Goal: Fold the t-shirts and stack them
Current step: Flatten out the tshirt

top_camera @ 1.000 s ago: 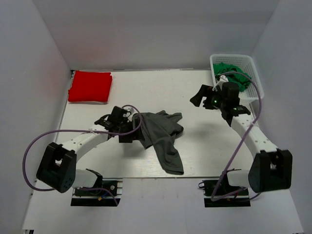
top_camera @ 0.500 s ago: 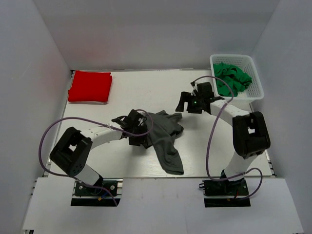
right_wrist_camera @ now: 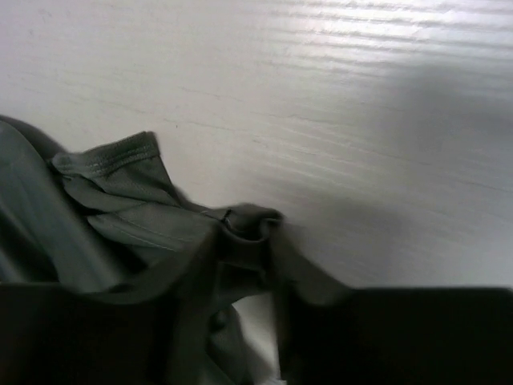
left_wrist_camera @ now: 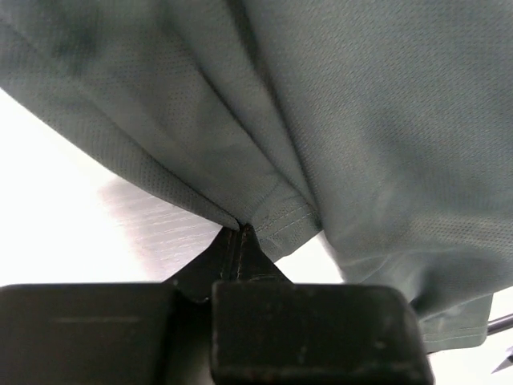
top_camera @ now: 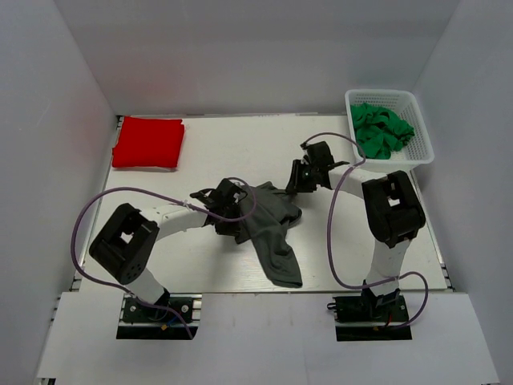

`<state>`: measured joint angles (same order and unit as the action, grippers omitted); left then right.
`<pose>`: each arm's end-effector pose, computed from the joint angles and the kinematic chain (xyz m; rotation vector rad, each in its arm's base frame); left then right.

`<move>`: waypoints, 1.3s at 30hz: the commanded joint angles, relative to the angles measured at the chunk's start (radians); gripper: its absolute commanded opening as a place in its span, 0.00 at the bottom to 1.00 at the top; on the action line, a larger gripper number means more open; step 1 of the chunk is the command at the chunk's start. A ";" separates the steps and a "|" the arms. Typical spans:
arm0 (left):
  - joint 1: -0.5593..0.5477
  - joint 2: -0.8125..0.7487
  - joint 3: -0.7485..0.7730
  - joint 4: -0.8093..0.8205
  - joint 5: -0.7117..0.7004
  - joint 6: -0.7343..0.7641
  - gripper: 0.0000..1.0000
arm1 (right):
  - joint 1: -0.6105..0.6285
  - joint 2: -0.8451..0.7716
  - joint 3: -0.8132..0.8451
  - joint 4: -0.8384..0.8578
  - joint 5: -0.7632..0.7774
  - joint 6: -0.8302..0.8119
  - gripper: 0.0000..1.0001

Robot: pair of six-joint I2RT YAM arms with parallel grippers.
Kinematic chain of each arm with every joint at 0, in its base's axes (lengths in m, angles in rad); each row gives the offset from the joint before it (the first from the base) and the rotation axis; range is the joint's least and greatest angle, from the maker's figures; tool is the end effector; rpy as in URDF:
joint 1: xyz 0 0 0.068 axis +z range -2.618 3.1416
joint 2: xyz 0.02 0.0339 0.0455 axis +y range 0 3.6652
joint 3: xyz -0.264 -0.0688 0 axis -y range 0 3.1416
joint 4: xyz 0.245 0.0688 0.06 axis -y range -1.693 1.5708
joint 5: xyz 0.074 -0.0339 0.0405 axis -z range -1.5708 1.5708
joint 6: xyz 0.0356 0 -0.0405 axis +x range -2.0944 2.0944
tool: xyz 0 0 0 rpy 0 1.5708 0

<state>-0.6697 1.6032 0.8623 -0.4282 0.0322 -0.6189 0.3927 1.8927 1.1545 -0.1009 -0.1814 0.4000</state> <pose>0.2287 -0.1826 0.1554 0.0807 2.8137 -0.3805 0.3652 0.1582 0.1623 -0.0772 2.4739 0.5734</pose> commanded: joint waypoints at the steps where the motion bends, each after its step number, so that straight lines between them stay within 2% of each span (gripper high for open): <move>1: -0.004 -0.061 0.000 -0.032 -0.049 -0.011 0.00 | 0.026 0.043 0.025 0.024 0.010 0.016 0.30; 2: -0.004 -0.092 0.000 -0.044 -0.064 -0.012 0.00 | 0.032 0.057 0.046 0.017 0.014 0.014 0.24; 3: -0.004 -0.107 0.000 -0.044 -0.089 -0.012 0.00 | 0.035 0.060 0.050 -0.002 0.022 0.017 0.05; 4: -0.004 -0.121 0.000 -0.058 -0.101 -0.024 0.00 | 0.034 0.054 0.053 -0.005 0.032 0.022 0.00; 7: -0.004 -0.157 0.047 -0.105 -0.162 -0.033 0.00 | 0.034 -0.012 0.011 0.041 0.089 0.025 0.00; 8: -0.004 -0.172 0.066 -0.154 -0.187 -0.033 0.00 | 0.037 -0.083 0.001 0.052 0.120 0.026 0.00; 11: -0.004 -0.199 0.161 -0.242 -0.349 -0.042 0.00 | 0.029 -0.209 -0.004 0.072 0.210 0.026 0.00; 12: -0.004 -0.200 0.212 -0.294 -0.442 -0.051 0.00 | 0.032 -0.233 0.010 0.073 0.303 0.022 0.00; 14: 0.016 -0.226 0.268 -0.343 -0.520 -0.064 0.00 | 0.026 -0.324 0.023 0.070 0.356 0.000 0.00; 15: 0.016 -0.226 0.323 -0.384 -0.623 -0.079 0.00 | 0.020 -0.345 0.040 0.066 0.437 -0.004 0.00; 17: 0.016 -0.235 0.383 -0.420 -0.740 -0.079 0.00 | 0.017 -0.412 0.071 0.050 0.500 -0.013 0.00; 23: 0.016 -0.256 0.654 -0.518 -1.015 -0.070 0.00 | -0.017 -0.553 0.192 0.032 0.683 -0.085 0.00; 26: 0.016 -0.290 0.731 -0.529 -1.116 -0.070 0.00 | -0.032 -0.624 0.226 0.067 0.778 -0.156 0.00; 33: 0.016 -0.457 0.742 -0.275 -1.141 0.157 0.00 | -0.046 -0.780 0.275 0.176 0.896 -0.315 0.00; 36: 0.007 -0.537 0.698 -0.144 -1.082 0.266 0.00 | -0.046 -0.831 0.306 0.191 0.895 -0.372 0.00; 39: 0.007 -0.646 0.670 -0.041 -0.936 0.364 0.00 | -0.045 -0.877 0.341 0.194 0.872 -0.423 0.00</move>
<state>-0.6765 1.0611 1.5478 -0.6003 -0.9348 -0.4026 0.3660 1.0721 1.4250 0.0017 0.5930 0.0906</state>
